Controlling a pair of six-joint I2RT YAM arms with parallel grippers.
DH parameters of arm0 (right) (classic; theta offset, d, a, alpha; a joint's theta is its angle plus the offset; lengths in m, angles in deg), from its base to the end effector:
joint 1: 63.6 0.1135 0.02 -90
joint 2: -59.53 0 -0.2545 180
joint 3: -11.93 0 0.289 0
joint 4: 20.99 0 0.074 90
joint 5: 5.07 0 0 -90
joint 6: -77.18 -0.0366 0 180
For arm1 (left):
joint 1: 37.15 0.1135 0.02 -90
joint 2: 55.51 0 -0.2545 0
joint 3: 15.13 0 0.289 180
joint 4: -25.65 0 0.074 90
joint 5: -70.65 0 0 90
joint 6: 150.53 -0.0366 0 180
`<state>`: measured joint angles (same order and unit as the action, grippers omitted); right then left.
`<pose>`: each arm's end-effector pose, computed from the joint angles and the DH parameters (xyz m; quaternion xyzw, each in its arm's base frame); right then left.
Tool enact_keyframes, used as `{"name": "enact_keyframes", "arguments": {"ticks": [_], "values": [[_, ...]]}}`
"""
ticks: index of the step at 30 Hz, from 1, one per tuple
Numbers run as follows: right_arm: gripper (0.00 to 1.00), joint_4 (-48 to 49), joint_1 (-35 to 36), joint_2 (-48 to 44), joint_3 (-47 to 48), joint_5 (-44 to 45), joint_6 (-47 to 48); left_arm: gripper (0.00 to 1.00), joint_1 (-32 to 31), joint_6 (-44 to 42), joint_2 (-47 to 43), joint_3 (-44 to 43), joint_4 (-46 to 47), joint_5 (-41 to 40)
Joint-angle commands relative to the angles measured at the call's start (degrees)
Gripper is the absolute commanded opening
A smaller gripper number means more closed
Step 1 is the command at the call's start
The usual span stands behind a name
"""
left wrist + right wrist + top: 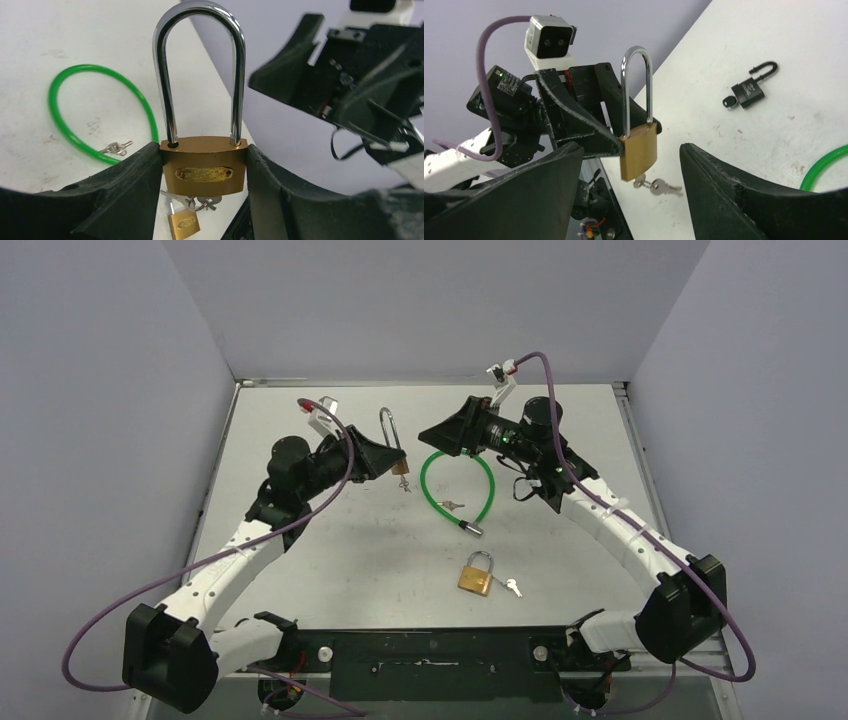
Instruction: Unlock with the key
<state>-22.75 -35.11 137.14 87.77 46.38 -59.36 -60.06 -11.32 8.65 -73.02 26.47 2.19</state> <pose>0.3026 0.1902 0.3468 -0.1154 0.7147 0.5845 0.3664 0.2747 -0.1307 0.3007 -0.0430 0.7364 -0.5008 0.4528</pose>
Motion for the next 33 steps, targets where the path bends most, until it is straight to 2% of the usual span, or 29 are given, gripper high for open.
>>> {"name": "enact_keyframes", "arguments": {"ticks": [1,5,8,11,15,19,25,30,33], "values": [[0.71,-1.5,0.1,-2.2,4.3,-3.3,9.4,0.0,-0.2,-5.7,-1.8,-6.5,20.4,19.1],[0.56,2.4,0.3,-1.9,5.9,-9.2,7.9,0.0,-0.3,-2.3,-1.1,-9.9,25.0,26.3],[0.5,4.2,1.1,-2.2,7.7,-11.1,7.5,0.0,-0.5,3.0,0.2,-11.5,30.7,29.9],[0.53,5.5,1.8,-2.3,9.4,-12.2,7.4,0.0,-0.8,7.0,1.6,-12.6,35.5,32.4],[0.61,9.2,2.7,-2.4,10.3,-14.3,5.6,0.0,-1.5,8.4,3.0,-13.8,37.5,34.0],[0.62,14.9,2.8,-3.2,8.8,-15.5,3.3,0.0,-1.9,9.0,3.6,-14.1,38.6,34.8],[0.59,20.2,3.0,-3.4,7.3,-16.5,1.5,0.0,-2.7,9.3,4.0,-14.7,38.7,35.7],[0.59,19.7,3.6,-2.7,8.2,-16.5,1.1,0.0,-3.5,9.3,4.3,-14.7,38.6,36.8],[0.52,17.1,3.9,-2.0,9.7,-15.8,1.8,0.0,-3.8,9.3,4.5,-14.8,38.5,37.3]]}}
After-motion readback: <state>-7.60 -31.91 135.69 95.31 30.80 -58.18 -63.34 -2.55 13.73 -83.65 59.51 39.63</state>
